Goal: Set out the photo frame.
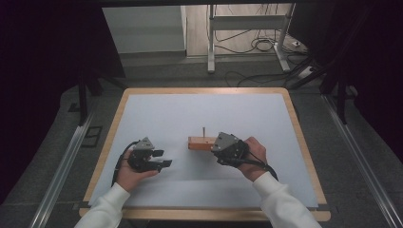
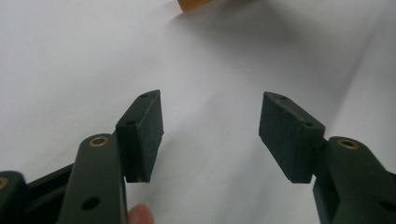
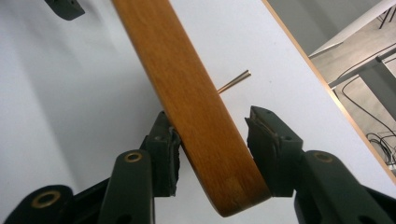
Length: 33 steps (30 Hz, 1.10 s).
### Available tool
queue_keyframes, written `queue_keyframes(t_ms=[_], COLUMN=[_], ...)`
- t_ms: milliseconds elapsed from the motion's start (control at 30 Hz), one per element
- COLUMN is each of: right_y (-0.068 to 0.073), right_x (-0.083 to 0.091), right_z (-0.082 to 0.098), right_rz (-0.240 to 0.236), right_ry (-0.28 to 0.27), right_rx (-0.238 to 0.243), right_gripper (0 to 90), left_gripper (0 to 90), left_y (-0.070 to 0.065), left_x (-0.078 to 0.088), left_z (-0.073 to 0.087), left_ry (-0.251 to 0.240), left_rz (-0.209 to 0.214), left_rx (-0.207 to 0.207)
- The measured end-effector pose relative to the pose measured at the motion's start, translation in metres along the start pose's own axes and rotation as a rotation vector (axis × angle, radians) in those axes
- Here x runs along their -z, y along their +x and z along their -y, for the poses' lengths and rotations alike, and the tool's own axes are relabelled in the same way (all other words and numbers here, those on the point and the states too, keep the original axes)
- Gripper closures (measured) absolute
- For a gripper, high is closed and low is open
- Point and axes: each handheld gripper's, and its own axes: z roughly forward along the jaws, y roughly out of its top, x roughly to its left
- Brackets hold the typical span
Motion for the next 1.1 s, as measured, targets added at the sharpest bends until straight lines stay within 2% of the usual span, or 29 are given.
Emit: queue_keyframes(t_ms=[167,300,567,767,867,1033,1100], right_y=[-0.004,-0.011,-0.015,-0.013,-0.007,0.001,0.003], right_x=[-0.003,-0.005,-0.004,0.007,0.021,0.036,0.038], right_z=[-0.008,-0.013,-0.021,-0.024,-0.026,-0.027,-0.026], right_rz=[0.012,0.008,0.001,-0.053,-0.108,-0.163,-0.171], right_ry=[0.001,0.002,0.006,-0.011,-0.037,-0.054,-0.054], right_rx=[0.015,0.011,0.033,0.033,0.038,0.054,0.063], right_gripper=[64.7,66.4,69.1,69.6,69.6,69.5,69.4], left_gripper=[39.1,39.0,39.0,39.0,39.0,39.0,38.9], left_y=[0.000,0.000,0.002,0.002,0.002,0.001,0.001], left_x=[0.000,0.000,0.000,0.001,0.001,0.000,0.001], left_z=[0.000,0.000,0.001,0.001,0.001,0.001,0.001], left_ry=[-0.001,0.001,-0.004,-0.008,-0.007,-0.007,-0.006], left_rz=[0.002,0.002,0.000,0.000,0.000,-0.001,0.000], left_rx=[0.004,0.004,0.013,0.015,0.013,0.010,0.009])
